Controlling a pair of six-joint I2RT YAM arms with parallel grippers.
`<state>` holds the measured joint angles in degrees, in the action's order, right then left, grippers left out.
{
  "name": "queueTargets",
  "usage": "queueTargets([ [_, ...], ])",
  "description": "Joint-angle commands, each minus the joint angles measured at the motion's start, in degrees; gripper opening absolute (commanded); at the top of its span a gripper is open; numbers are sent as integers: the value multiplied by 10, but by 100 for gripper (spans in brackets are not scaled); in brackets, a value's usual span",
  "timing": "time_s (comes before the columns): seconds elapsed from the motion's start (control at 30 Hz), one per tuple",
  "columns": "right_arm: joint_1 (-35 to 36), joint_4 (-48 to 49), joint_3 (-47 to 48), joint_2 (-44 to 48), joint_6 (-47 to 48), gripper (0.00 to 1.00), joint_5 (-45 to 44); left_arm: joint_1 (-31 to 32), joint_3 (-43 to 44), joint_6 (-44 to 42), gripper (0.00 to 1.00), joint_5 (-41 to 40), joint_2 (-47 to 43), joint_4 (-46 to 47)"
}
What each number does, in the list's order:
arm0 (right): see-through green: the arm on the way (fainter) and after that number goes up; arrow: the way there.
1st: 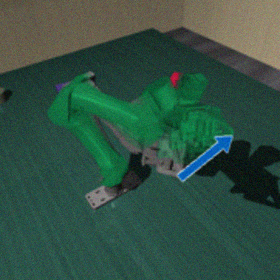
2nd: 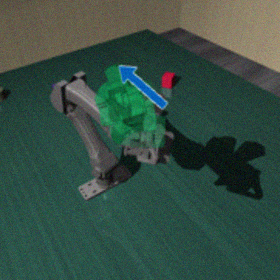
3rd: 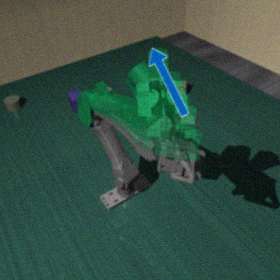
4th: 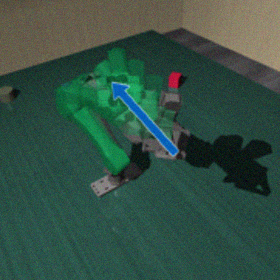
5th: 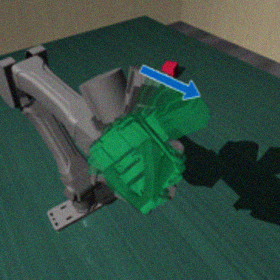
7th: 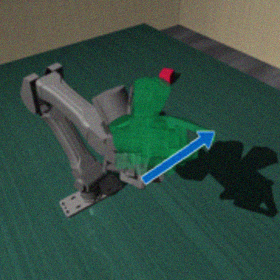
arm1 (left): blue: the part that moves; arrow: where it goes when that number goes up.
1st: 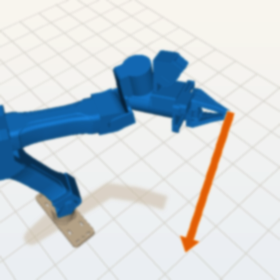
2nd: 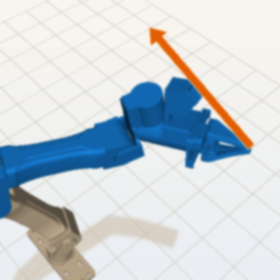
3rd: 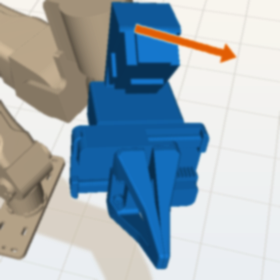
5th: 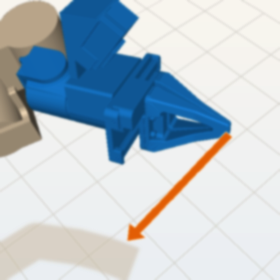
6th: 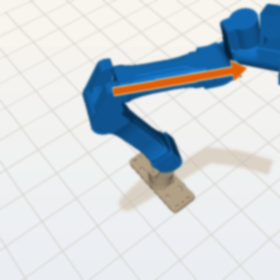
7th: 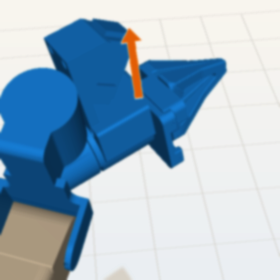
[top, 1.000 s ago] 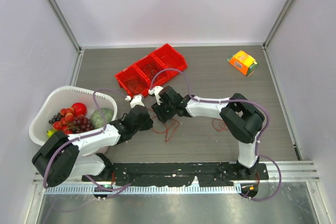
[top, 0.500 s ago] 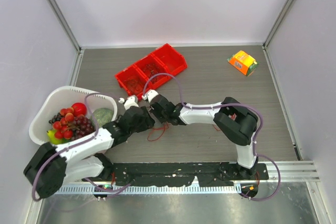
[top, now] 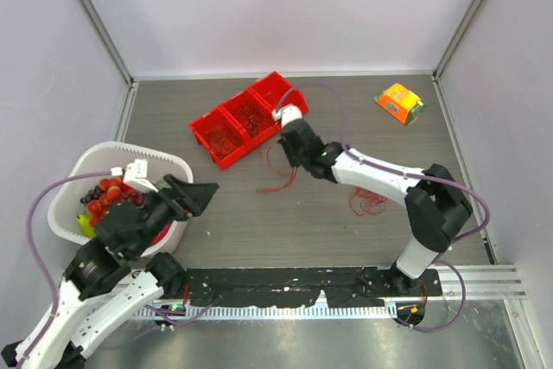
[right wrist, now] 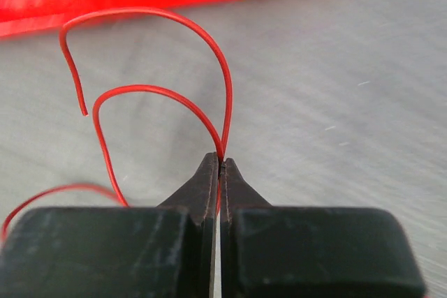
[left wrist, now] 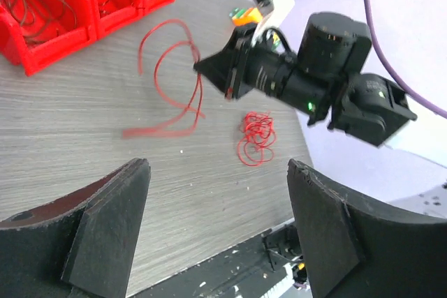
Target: Untangle the cables
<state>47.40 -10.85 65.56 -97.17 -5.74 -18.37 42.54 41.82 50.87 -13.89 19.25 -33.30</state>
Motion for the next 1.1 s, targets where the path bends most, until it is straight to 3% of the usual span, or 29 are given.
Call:
queueTargets([
  [0.0,-61,33,61,31,19,1,-66,-4,57,-34,84,5,-39,-136],
  [0.2,-112,65,200,-54,93,1,-141,-4,106,-38,84,11,-73,-200],
  [0.5,-144,23,416,-159,125,1,-155,-4,121,-62,85,-16,-94,-264],
  [0.7,-167,-48,424,-186,70,1,-107,-4,119,-87,85,-20,-76,-279],
  [0.8,-184,-92,376,-192,0,1,-49,-4,115,-93,86,-12,-70,-272],
  [1.07,-216,-105,284,-205,-124,1,-32,-4,111,-104,86,-3,-60,-264],
])
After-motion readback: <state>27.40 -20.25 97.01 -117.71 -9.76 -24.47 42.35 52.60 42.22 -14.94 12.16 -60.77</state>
